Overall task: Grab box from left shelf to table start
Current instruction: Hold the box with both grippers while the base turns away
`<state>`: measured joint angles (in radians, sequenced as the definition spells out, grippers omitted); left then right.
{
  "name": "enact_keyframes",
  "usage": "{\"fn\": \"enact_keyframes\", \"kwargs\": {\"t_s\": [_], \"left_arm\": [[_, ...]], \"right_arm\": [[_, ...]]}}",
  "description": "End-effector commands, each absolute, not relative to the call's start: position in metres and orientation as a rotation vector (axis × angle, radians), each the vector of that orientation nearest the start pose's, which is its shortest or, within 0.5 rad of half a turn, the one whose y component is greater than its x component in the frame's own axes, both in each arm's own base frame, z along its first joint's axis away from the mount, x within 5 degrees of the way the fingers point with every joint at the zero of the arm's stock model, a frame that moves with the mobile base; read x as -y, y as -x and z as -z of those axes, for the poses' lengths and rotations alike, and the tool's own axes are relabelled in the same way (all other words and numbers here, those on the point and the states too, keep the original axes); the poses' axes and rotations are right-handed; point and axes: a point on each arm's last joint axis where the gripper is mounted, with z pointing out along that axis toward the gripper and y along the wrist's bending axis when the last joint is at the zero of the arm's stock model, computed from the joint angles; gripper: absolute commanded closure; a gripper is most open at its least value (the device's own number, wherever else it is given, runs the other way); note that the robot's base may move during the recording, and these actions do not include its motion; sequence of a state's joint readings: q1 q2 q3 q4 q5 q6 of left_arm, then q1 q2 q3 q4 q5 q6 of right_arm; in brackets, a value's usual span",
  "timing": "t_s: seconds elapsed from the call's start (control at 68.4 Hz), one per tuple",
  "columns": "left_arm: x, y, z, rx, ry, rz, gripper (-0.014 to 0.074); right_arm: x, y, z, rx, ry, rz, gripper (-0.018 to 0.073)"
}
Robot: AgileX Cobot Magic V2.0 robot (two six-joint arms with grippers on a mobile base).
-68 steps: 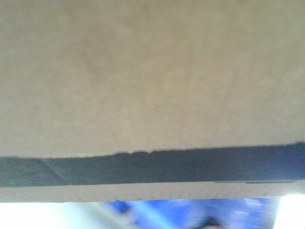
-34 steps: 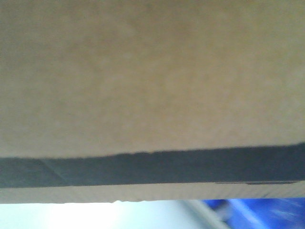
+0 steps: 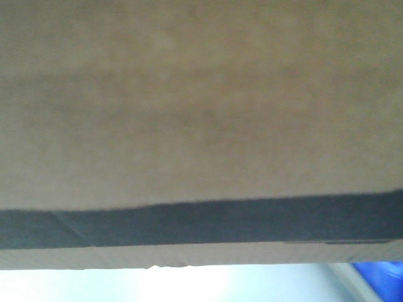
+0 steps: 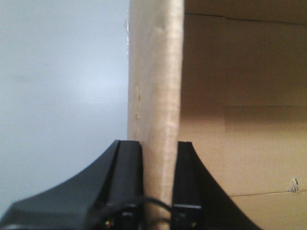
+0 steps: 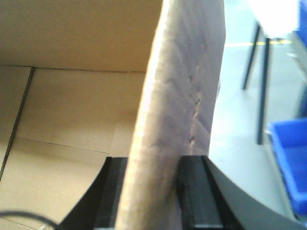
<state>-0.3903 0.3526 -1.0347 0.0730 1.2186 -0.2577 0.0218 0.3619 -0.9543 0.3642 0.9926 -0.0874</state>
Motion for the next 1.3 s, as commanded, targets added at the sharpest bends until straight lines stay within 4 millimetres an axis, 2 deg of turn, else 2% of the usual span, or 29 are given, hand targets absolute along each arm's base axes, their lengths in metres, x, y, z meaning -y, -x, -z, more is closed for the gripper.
{"fn": "enact_keyframes", "kwargs": {"t_s": [0.0, 1.286], "left_arm": [[-0.0072, 0.0023, -0.4303, -1.841, -0.095, 0.391, 0.0687], [-0.0063, 0.0027, -0.4303, -1.843, -0.098, 0.405, 0.0687]], "right_arm": [[-0.0234, -0.016, -0.4294, -1.695, 0.093, -0.332, 0.0496], [-0.0234, -0.016, -0.4294, -1.695, 0.093, -0.332, 0.0496]]}}
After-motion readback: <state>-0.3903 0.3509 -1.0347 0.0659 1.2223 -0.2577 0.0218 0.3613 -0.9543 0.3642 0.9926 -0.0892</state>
